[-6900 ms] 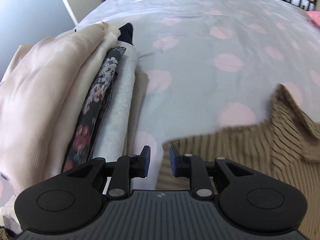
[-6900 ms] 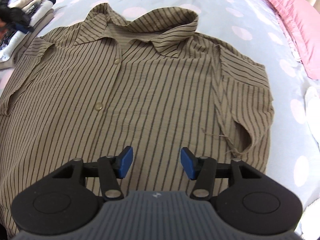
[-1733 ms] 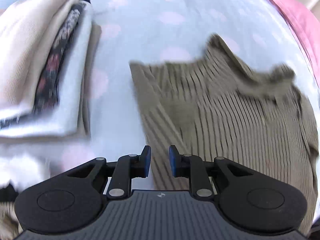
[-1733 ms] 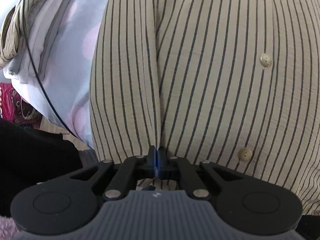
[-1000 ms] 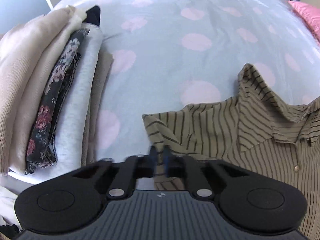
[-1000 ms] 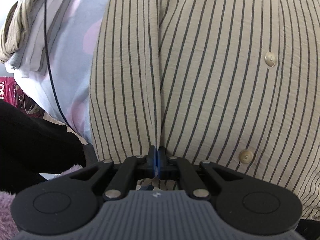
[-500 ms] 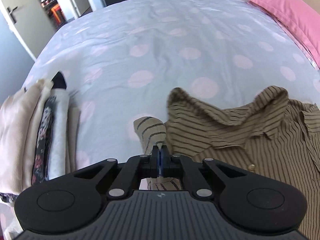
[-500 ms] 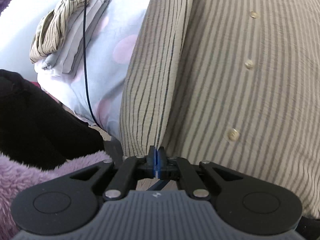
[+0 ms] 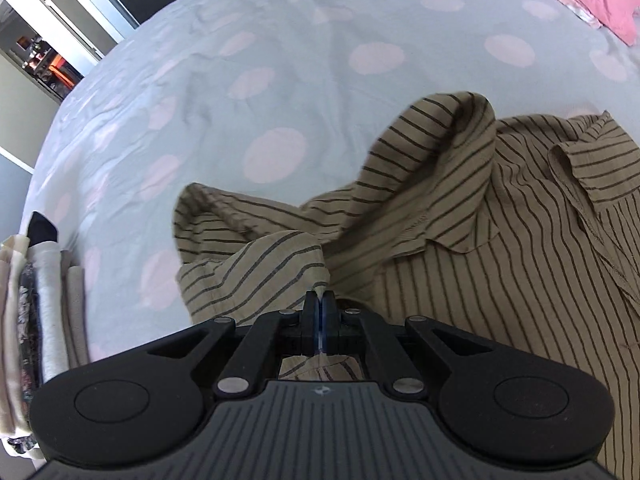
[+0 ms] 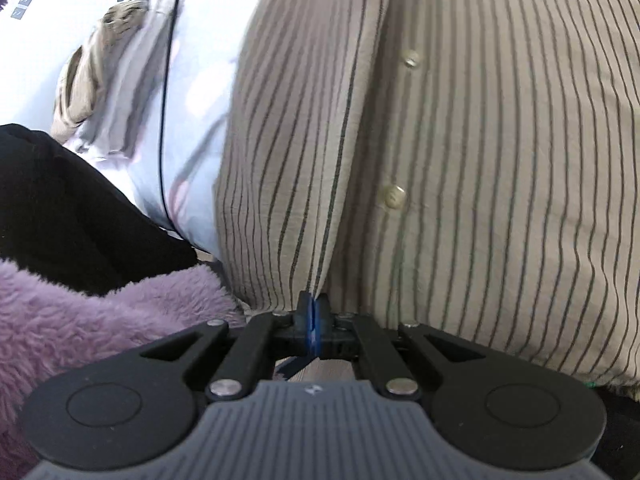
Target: Fold clothes
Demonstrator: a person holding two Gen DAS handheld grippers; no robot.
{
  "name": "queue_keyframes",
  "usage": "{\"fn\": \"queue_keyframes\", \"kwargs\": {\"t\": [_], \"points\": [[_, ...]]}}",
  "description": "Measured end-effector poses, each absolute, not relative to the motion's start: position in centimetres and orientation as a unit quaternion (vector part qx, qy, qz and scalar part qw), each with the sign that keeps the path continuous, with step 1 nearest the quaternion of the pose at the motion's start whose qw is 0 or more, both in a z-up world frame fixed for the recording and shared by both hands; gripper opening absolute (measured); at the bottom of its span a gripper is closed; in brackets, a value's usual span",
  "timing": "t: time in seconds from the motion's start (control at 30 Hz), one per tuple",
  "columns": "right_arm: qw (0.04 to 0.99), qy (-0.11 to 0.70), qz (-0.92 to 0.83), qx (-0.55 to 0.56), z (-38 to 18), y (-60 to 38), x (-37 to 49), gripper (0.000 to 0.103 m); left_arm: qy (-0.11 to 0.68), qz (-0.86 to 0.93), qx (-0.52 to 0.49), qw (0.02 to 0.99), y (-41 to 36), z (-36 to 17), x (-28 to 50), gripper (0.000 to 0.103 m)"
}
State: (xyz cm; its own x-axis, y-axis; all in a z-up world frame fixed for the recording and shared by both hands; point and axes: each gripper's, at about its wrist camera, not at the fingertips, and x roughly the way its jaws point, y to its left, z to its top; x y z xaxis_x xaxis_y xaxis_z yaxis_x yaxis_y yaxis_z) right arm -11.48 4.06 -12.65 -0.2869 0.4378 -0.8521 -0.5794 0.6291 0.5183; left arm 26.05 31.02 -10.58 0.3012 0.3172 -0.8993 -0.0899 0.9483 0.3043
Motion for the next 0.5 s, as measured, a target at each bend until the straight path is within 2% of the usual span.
{"fn": "queue_keyframes", "kwargs": {"t": [0.37,0.5], "points": [[0.58,0.705,0.407,-0.038,-14.8,4.0,-10.8,0.001,0.584,0.106,0.094,0.8,29.9,-14.7,27.3,0.0],[0.569,0.713,0.407,-0.038,-15.7,4.4,-10.8,0.001,0.578,0.093,0.099,0.805,29.7,-14.8,26.7,0.003]]}}
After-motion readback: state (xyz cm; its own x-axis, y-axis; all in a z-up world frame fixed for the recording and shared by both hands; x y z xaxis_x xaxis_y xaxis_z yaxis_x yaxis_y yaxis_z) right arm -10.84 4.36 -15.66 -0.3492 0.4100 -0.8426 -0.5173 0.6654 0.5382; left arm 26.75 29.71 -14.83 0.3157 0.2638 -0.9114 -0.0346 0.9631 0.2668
